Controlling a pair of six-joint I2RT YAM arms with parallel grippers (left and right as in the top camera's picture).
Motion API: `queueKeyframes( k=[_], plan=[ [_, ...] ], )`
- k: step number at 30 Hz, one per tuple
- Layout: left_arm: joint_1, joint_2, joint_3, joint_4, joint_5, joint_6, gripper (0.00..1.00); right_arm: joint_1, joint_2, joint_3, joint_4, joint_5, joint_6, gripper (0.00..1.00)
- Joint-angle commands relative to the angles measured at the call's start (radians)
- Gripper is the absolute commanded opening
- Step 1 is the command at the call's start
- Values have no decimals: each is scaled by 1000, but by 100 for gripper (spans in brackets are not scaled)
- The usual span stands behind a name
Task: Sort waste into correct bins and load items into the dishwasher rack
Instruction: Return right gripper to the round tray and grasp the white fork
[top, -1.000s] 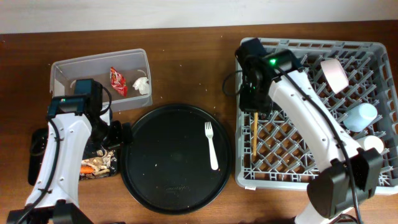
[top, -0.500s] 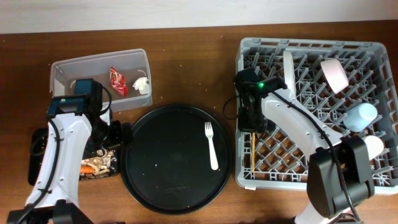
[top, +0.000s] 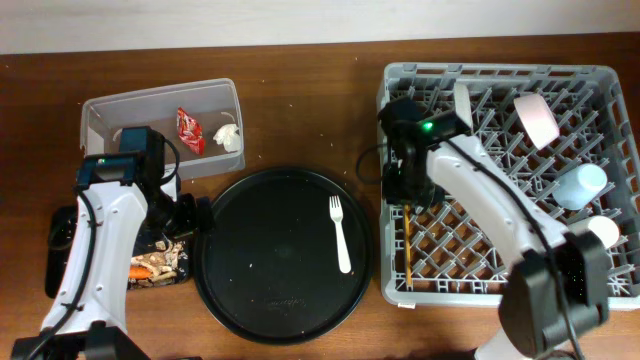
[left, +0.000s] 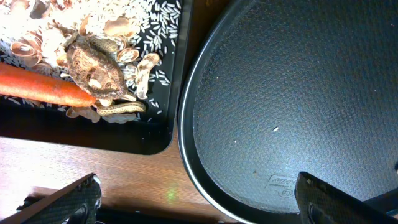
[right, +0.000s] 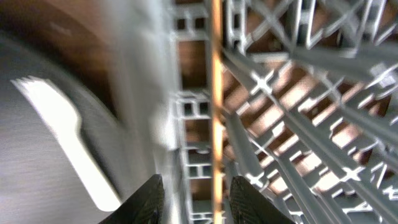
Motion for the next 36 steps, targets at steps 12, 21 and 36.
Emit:
queueKeyframes(
  k=[12,21,36],
  plan=[
    [-1,-4,-2,6,-2,19,99,200,-58,13,77,-163,-125,48],
    [-1,-4,-2,7,4,19,99,291,145,-16,146,-40,-72,50],
    [-1,-4,-2,14,4,19,99,306,254,-89,240,-41,-19,51]
  ],
)
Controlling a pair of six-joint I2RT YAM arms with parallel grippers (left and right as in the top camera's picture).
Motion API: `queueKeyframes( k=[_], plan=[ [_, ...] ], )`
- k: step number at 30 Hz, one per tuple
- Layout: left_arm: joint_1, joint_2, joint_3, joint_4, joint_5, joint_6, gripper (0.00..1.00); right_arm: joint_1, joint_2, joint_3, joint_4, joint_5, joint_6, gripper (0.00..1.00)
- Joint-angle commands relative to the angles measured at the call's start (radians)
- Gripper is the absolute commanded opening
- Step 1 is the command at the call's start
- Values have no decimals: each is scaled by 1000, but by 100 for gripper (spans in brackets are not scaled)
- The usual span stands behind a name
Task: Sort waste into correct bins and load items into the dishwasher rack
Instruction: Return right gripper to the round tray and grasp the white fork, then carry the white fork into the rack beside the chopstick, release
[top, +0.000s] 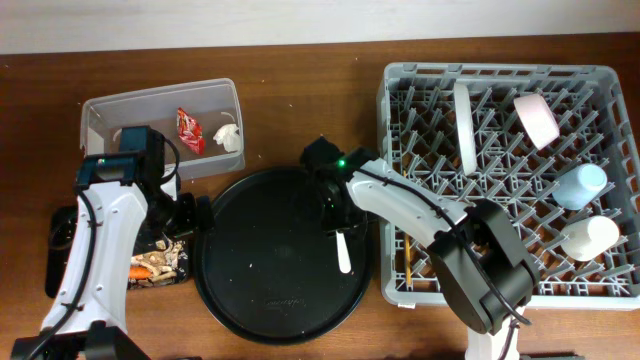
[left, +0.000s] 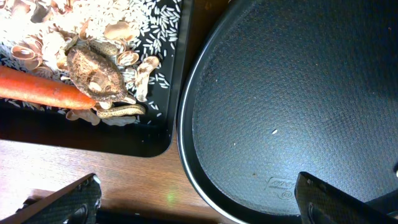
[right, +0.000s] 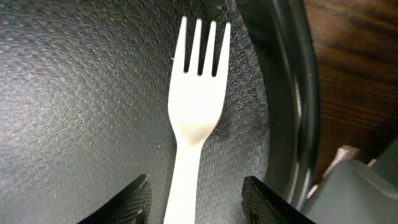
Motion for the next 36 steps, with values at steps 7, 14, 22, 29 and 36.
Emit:
queueKeyframes(
  k=[7,14,22,29,36],
  plan=[
    [-1,-4,-2,5,4,19,99,22,16,-103,74,13,30,50],
    [-1,-4,-2,5,4,19,99,22,16,-103,73,13,30,21],
    [-1,-4,-2,5,4,19,99,22,15,-102,69,12,30,9],
    [-1,-4,-2,5,4,19,99,22,-35,-57,17,12,30,4],
    [-1,-4,-2,4,4,19,99,12,-217,-19,-31,26,29,4]
  ],
)
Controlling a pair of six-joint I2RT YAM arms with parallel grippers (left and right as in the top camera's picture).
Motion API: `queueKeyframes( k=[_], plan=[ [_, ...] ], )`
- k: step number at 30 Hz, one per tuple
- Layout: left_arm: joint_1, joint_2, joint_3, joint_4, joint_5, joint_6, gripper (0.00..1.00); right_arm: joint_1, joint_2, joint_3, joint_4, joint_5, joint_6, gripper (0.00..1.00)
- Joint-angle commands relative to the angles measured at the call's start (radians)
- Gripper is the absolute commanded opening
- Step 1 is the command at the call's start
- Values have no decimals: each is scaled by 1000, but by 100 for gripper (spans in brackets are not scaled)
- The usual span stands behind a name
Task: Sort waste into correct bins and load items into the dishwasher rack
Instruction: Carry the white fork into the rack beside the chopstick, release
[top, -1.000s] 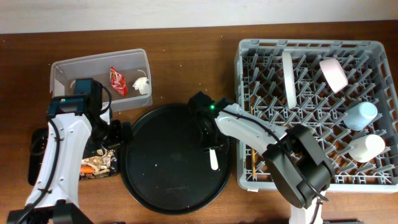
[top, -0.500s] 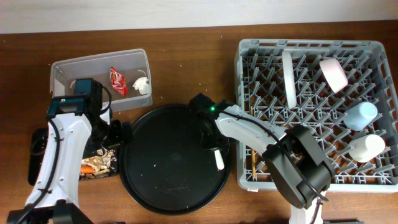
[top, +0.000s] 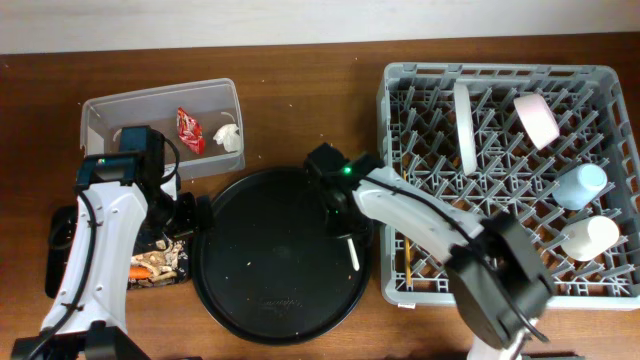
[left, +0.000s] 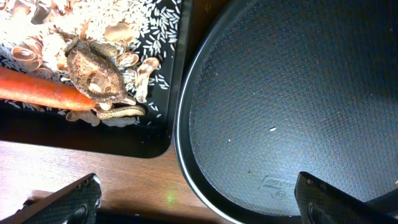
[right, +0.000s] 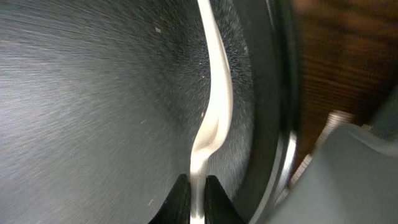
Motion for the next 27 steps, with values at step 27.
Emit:
queueKeyframes(
  k=[27],
  plan=[
    [-1,-4,-2,-2,4,19,99,-247,-225,-38,-171,133,5,10]
  ],
)
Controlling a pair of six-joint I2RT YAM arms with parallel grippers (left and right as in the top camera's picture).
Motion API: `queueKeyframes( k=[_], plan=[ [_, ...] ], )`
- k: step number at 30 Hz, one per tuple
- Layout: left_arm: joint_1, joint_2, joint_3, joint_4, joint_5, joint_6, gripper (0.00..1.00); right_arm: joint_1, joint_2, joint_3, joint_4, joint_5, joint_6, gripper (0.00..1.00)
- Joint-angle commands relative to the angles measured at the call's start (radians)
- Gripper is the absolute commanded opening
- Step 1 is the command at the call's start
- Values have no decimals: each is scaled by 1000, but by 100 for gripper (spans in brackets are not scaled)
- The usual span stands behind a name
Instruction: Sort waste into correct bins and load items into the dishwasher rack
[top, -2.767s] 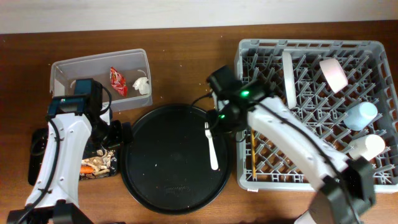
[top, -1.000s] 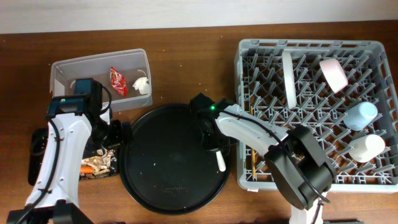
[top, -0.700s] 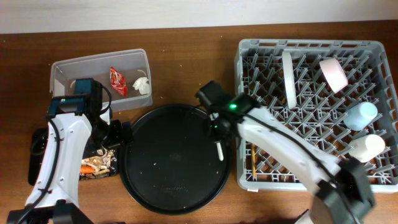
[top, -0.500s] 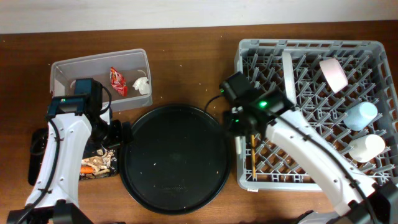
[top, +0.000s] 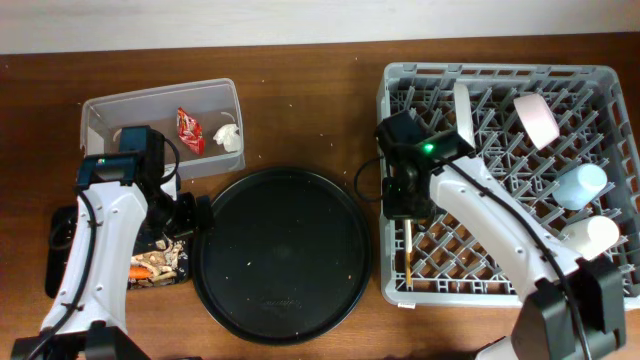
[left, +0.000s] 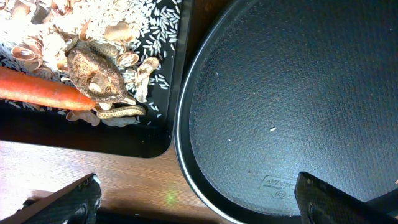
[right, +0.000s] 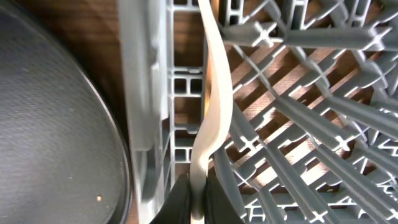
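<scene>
My right gripper (top: 405, 195) (right: 198, 200) is shut on a white plastic fork (right: 211, 93), which hangs over the left side of the grey dishwasher rack (top: 500, 72); the overhead view hides the fork under the gripper. An orange stick (top: 407, 255) lies in the rack just below. The black round tray (top: 285, 255) holds only crumbs. My left gripper (top: 190, 215) (left: 199, 208) stands open over the tray's left rim (left: 183, 155), beside the black food-waste bin (left: 155, 146).
The rack holds a white plate (top: 463, 125), a pink bowl (top: 535, 118) and two cups (top: 580, 185). A grey bin (top: 95, 110) at the back left contains a red wrapper (top: 190, 130) and crumpled paper (top: 230, 137). A carrot (left: 37, 87), shells and rice fill the food-waste bin.
My right gripper, shut on the fork over the tray's right side, is now over the rack's left side with the fork still in it. The left arm has not moved.
At first my right gripper was at the rack's left edge and the fork lay on the tray. Then it stood open over the fork, then shut on it. Now the fork is held over the rack. The left gripper stayed open throughout.
</scene>
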Motion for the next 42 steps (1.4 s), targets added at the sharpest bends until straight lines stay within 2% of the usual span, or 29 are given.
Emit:
queueKeyframes(
  k=[1,2,3,10,12,15,16,20,22,25,27,31,37,40,42],
  plan=[
    [-1,-4,-2,-2,4,19,99,-1,12,-6,5,16,5,20],
    [-1,-4,-2,-2,4,19,99,-1,12,-6,5,16,5,33],
    [-1,-4,-2,-1,4,19,99,-1,12,-6,5,12,5,36],
    [-3,-4,-1,9,4,20,99,-2,-47,12,2,-11,5,40],
    [-20,-4,10,9,10,20,99,-3,-89,37,2,-10,1,46],
    [-78,-4,56,13,19,40,99,-30,-169,75,2,-11,-30,68],
    [-109,-4,83,15,19,59,99,-45,-190,85,2,-11,-38,78],
    [-223,-4,183,27,19,138,99,-169,-248,121,1,-140,-150,91],
    [-246,-4,215,-5,19,138,99,-259,-274,121,-29,-223,-200,94],
    [-245,-8,220,-93,19,138,99,-363,-306,121,-103,-233,-242,100],
    [-238,-18,214,-143,18,139,99,-413,-341,120,-138,-233,-286,98],
    [-238,-142,141,-86,15,138,99,-466,-453,98,-174,-177,-306,98],
    [-238,-617,-161,208,-36,138,99,-465,-839,-150,-15,-156,-340,98],
    [-238,-824,-264,291,-32,138,99,-465,-1039,-269,56,-157,-340,98],
    [-238,-908,-281,303,-34,138,99,-465,-1110,-296,54,-157,-340,98]
  ],
)
